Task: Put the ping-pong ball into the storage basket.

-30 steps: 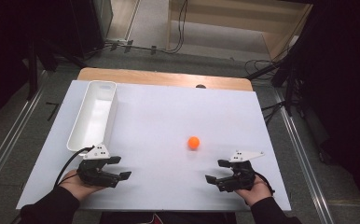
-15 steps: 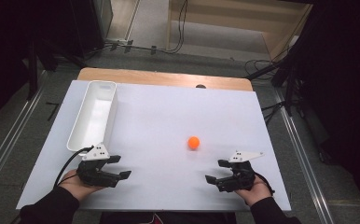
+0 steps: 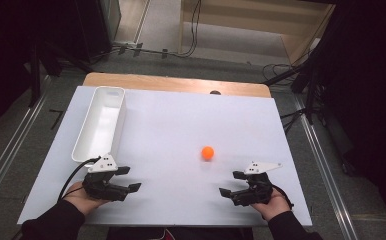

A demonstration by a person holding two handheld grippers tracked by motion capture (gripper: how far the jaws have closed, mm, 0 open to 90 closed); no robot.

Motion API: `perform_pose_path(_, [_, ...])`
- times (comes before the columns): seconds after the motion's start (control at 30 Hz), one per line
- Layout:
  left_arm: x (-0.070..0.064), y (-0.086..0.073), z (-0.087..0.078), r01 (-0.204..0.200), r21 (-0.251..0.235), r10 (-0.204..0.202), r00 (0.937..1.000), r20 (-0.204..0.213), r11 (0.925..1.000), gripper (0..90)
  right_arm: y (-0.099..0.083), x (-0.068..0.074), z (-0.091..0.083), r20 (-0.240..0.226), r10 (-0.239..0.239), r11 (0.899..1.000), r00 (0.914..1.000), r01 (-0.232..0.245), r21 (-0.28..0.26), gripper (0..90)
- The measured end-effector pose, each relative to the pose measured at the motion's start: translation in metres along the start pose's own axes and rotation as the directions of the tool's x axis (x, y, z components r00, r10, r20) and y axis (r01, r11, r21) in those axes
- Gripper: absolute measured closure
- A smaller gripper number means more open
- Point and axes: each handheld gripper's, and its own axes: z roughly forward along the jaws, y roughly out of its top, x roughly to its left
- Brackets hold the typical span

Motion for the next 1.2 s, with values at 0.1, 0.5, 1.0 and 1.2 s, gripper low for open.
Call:
perform_pose_path(0.1, [-0.001,0.001,0.000,0.007,-0.016,-0.006,0.9996,0.028,0.9998,28.1,0.000,0.000,0.000,0.009,-0.001,1.000,1.0000,0.001,0.000,13.1])
perform_pose_path(0.5, [-0.005,0.006,0.003,0.005,-0.025,-0.003,0.9970,0.078,0.9997,19.7,0.000,0.000,0.000,0.009,0.000,1.000,1.0000,-0.001,0.004,13.2])
perform_pose_path(1.0, [-0.020,0.030,0.022,-0.026,-0.003,0.026,0.9938,0.108,0.9997,18.5,-0.001,0.000,0.000,0.011,0.004,1.000,0.9999,-0.005,0.013,13.2])
perform_pose_path(1.2, [-0.022,0.039,0.025,-0.002,-0.005,0.002,0.9940,0.109,1.0000,18.5,-0.001,0.000,0.000,0.011,0.001,1.000,0.9999,-0.001,0.007,13.1])
